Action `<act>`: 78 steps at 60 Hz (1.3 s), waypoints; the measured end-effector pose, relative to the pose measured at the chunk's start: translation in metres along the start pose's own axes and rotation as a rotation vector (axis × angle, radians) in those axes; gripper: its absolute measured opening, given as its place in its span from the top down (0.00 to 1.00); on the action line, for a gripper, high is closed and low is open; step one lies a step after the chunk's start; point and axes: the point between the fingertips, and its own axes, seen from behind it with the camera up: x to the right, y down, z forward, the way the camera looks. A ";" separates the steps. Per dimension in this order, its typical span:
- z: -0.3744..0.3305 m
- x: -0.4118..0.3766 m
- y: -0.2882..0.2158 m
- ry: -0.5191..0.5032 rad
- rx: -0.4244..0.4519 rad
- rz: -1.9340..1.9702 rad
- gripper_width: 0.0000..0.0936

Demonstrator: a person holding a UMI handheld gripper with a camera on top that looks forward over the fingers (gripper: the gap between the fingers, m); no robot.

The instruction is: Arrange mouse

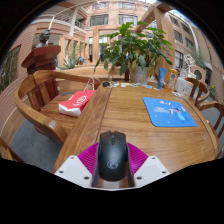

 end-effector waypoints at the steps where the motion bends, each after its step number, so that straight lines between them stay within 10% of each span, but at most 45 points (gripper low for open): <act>1: 0.005 -0.004 0.001 0.012 0.008 -0.001 0.57; 13: -0.005 -0.016 -0.018 -0.051 0.041 -0.017 0.61; 34: -0.062 0.059 -0.249 -0.102 0.433 0.038 0.61; 57: 0.110 0.251 -0.115 0.113 0.071 0.092 0.58; 69: 0.122 0.263 -0.089 0.106 0.021 0.087 0.44; 75: 0.103 0.262 -0.100 0.125 0.037 0.057 0.09; 78: 0.086 0.260 -0.105 0.127 0.055 0.054 0.11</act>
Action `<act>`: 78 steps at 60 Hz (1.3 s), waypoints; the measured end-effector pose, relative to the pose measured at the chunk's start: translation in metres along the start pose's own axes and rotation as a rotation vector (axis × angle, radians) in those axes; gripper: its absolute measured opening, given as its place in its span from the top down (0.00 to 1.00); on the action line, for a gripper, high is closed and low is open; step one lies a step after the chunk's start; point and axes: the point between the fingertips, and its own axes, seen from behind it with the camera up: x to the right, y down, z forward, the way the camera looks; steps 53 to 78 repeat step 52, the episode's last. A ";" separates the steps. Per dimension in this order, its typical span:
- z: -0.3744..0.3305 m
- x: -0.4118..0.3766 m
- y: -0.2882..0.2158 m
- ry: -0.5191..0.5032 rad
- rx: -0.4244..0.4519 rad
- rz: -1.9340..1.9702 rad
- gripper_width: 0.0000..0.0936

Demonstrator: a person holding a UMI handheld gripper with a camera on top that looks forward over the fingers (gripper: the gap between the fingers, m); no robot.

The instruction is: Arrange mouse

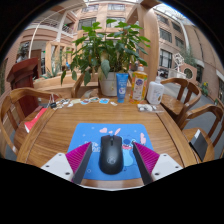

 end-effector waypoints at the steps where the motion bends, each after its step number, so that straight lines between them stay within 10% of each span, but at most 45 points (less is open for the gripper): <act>1: -0.007 0.000 -0.002 0.001 0.007 0.001 0.11; 37: -0.243 -0.009 0.039 0.043 0.104 -0.045 0.09; 78: -0.265 -0.010 0.056 0.032 0.105 -0.023 0.09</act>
